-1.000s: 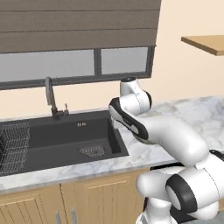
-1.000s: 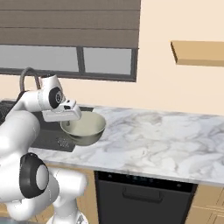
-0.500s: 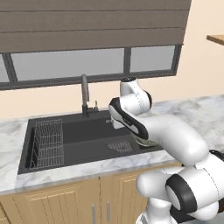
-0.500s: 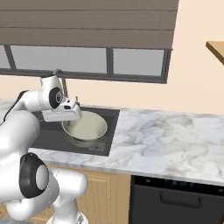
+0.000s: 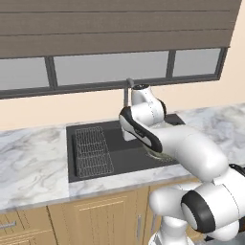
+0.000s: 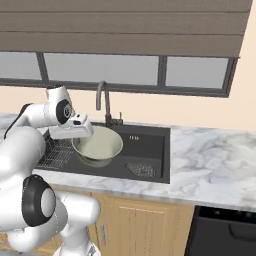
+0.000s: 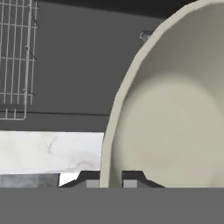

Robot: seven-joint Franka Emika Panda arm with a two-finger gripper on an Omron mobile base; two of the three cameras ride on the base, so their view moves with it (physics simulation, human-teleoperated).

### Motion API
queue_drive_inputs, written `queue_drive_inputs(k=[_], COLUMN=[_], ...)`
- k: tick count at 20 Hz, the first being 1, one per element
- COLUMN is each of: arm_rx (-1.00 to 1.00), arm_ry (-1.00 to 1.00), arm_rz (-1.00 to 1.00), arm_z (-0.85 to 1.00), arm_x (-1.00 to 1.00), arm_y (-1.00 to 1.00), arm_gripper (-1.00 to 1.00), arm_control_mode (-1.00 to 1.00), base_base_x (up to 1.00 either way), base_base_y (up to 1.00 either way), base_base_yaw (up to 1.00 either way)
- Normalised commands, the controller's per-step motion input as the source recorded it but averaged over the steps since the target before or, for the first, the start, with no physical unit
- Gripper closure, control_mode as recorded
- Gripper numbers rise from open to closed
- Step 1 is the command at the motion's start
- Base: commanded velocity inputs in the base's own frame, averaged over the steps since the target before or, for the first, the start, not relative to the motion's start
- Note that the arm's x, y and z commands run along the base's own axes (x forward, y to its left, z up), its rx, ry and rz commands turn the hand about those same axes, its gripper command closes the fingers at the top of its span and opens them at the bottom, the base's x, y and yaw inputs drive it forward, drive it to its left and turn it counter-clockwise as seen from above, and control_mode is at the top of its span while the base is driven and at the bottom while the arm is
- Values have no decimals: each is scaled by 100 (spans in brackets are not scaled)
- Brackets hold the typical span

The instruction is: Place the two vegetables and bowl onto the tray for setting up a vegetable dip station.

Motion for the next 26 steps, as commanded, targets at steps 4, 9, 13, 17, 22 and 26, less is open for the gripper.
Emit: queue_drive_inputs(k=[4, 9, 13, 17, 22, 26], arm_rx=[0, 0, 0, 0, 0, 0], arm_ry=[0, 0, 0, 0, 0, 0], arm_rz=[0, 0, 0, 0, 0, 0], arm_z=[0, 0, 0, 0, 0, 0], arm_x=[0, 0, 0, 0, 0, 0], arm_y=[0, 0, 0, 0, 0, 0], arm_gripper=[100, 100, 100, 100, 100, 100], arm_control_mode=[100, 100, 100, 100, 100, 100], base_base_x=[2, 1, 1, 2, 6, 7], base_base_y=[72, 73, 73, 73, 72, 70], base_base_yaw=[0, 0, 0, 0, 0, 0])
